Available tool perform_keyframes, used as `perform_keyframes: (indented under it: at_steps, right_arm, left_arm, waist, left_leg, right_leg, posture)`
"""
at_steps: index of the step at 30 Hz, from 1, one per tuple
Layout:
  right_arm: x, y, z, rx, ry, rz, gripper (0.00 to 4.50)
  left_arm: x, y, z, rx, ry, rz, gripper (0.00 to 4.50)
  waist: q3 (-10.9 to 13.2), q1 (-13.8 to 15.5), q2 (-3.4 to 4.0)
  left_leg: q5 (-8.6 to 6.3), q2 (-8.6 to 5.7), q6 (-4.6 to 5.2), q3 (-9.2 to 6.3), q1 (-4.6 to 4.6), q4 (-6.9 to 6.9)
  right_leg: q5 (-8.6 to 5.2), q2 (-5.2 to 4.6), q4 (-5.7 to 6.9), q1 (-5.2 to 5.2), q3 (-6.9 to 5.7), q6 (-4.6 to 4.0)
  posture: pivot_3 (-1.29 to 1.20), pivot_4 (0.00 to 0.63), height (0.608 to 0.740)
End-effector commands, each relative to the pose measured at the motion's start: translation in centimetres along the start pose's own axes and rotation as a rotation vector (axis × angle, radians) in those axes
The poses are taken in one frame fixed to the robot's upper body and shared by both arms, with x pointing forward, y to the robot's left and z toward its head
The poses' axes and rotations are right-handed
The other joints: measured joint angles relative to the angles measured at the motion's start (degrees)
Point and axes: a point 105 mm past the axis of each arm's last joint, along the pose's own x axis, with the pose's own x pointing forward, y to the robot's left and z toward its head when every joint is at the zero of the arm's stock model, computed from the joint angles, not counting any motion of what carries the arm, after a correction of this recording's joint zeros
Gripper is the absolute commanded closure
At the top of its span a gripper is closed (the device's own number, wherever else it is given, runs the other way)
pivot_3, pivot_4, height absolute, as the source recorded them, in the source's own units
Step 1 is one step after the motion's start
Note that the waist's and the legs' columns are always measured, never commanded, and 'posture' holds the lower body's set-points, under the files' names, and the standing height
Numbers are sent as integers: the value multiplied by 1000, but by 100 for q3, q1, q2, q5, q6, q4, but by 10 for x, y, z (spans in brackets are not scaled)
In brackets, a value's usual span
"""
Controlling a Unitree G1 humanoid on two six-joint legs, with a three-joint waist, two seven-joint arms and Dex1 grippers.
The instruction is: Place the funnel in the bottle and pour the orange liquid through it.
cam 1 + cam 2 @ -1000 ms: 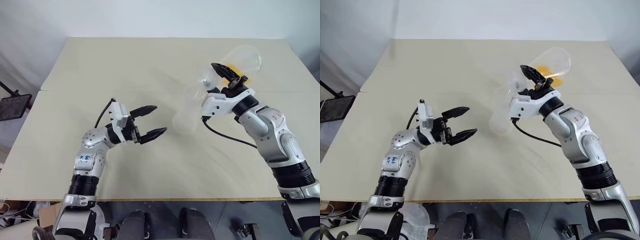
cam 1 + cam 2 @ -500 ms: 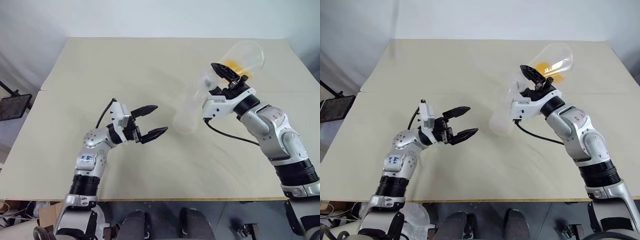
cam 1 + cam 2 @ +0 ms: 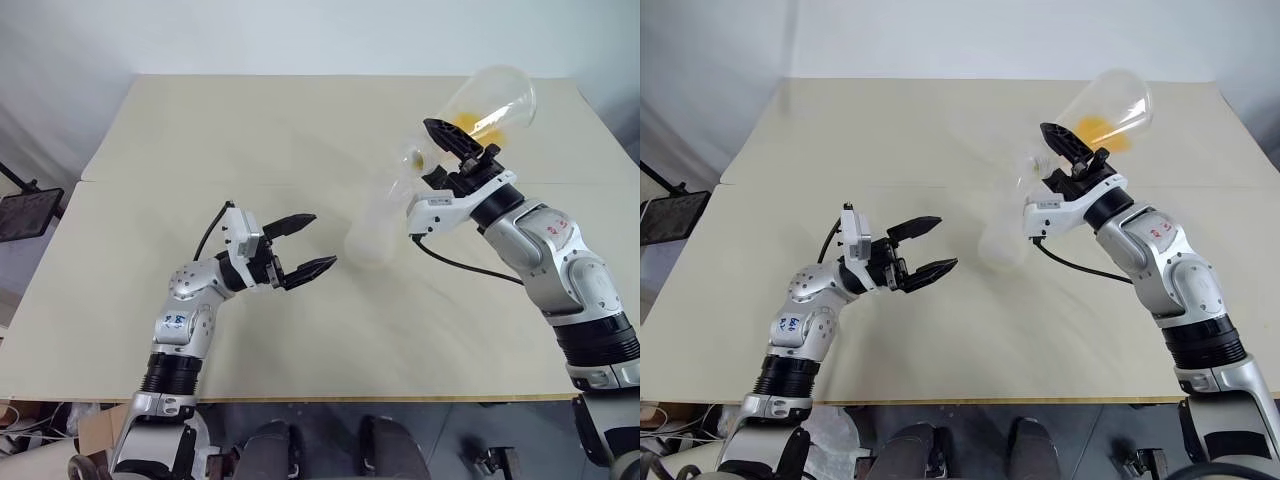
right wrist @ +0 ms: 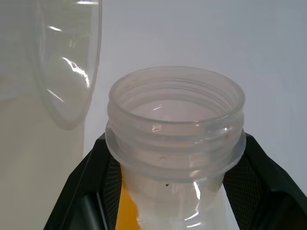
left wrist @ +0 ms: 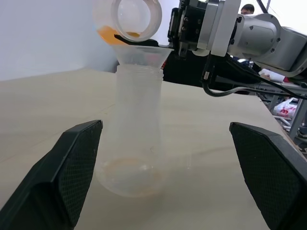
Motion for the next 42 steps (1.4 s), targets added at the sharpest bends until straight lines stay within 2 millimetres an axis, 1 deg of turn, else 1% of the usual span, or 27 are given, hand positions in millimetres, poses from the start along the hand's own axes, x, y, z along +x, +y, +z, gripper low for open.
perform_keyframes:
  at_steps: [1,6,16,42]
  right_arm:
    - [1,-26,-3,-54,-7,-81,2054]
    - [1,-26,-2,-58,-8,-85,2054]
    - [0,-27,-1,-70,-8,-94,2054]
    - [1,-27,-1,-128,-16,-98,2054]
  left_arm:
    - [3,-5,10,36,-29,-15,0]
    - [3,-5,13,31,-60,-5,0]
    - [3,-5,15,43,-58,0,0]
    - [8,-6,13,38,-76,19,0]
  waist:
    - [0,1,0]
    - [0,3,0]
    - [0,1,0]
    - [0,1,0]
  left_leg:
    - [0,0,0,0,0,0]
    - [0,0,0,0,0,0]
    - [0,0,0,-1,0,0]
    - [0,0,0,-1,0,1]
  right_leg:
    - [0,0,0,0,0,0]
    - [0,0,1,0,0,0]
    - [0,0,1,0,0,0]
    - [0,0,1,0,0,0]
  posture:
    - [0,150,740]
    - [0,150,740]
    - [0,150,740]
    - [0,150,740]
